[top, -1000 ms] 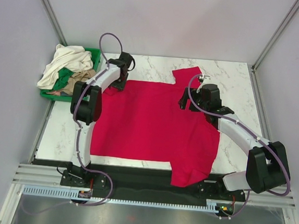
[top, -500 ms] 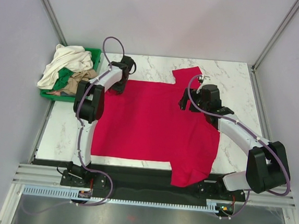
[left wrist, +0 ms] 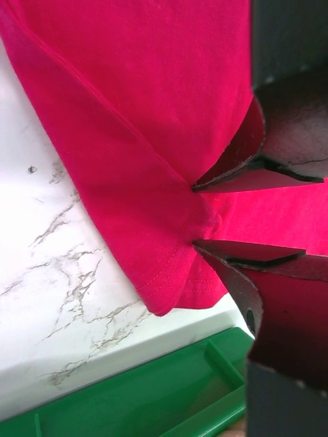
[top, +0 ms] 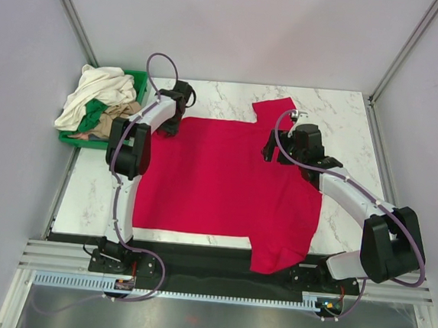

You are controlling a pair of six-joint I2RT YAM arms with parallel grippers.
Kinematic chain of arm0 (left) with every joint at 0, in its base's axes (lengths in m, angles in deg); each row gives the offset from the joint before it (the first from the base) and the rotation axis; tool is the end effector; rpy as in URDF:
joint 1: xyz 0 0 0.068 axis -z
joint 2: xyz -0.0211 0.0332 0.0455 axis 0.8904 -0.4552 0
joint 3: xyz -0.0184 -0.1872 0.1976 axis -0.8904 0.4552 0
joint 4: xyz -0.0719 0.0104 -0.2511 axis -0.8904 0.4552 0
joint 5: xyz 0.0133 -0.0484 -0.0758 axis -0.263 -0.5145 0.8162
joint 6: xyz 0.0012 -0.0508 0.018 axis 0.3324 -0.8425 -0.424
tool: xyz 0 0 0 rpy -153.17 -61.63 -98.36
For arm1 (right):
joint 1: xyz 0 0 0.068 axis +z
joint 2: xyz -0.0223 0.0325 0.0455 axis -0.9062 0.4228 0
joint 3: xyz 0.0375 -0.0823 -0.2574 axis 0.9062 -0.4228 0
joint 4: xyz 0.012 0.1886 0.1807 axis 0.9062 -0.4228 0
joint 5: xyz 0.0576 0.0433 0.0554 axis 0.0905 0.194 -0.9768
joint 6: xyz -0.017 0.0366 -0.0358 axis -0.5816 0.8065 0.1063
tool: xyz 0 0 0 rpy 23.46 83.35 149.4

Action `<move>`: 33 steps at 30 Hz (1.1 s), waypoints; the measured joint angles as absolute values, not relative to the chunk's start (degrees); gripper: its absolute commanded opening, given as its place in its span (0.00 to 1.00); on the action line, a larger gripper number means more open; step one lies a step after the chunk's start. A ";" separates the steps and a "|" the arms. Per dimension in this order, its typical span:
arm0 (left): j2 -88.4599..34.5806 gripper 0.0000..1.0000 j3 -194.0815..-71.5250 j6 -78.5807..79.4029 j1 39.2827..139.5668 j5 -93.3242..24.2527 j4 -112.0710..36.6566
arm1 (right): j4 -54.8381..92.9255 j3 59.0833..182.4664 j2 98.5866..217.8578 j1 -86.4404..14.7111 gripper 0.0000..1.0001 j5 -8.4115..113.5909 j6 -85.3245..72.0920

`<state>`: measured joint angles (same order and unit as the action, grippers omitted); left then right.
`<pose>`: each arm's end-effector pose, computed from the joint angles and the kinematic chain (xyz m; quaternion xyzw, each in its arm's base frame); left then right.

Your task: Fold and stack the t-shirts

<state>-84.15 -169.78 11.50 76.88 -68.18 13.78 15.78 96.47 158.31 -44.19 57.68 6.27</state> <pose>0.4681 -0.1007 0.1638 0.0806 0.9619 0.1972 0.1716 0.2920 0.1127 0.2437 -0.0190 0.8814 0.1817 0.4357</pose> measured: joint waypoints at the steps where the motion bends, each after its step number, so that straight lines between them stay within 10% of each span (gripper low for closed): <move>1: -84.15 0.39 -169.78 11.50 76.86 -68.18 13.78 | 15.78 96.47 158.31 -44.19 0.92 57.68 6.27; 6: -84.15 0.02 -170.06 11.89 76.86 -68.18 13.83 | 15.78 96.47 158.31 -44.19 0.92 57.68 6.27; 17: -85.09 0.02 -177.93 11.85 73.34 -68.27 15.75 | 15.80 96.47 158.79 -44.19 0.91 57.64 6.27; 27: -90.31 0.99 -191.74 8.61 64.29 -64.93 18.46 | 15.74 96.78 161.63 -44.19 0.91 57.71 6.30; 33: -83.67 1.00 -185.73 4.85 66.89 -59.73 19.53 | 15.69 100.27 164.49 -44.19 0.91 58.36 6.78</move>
<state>-83.67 -185.73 4.85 66.89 -59.73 19.53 15.69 100.27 164.49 -44.19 58.36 6.78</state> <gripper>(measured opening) 0.993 0.913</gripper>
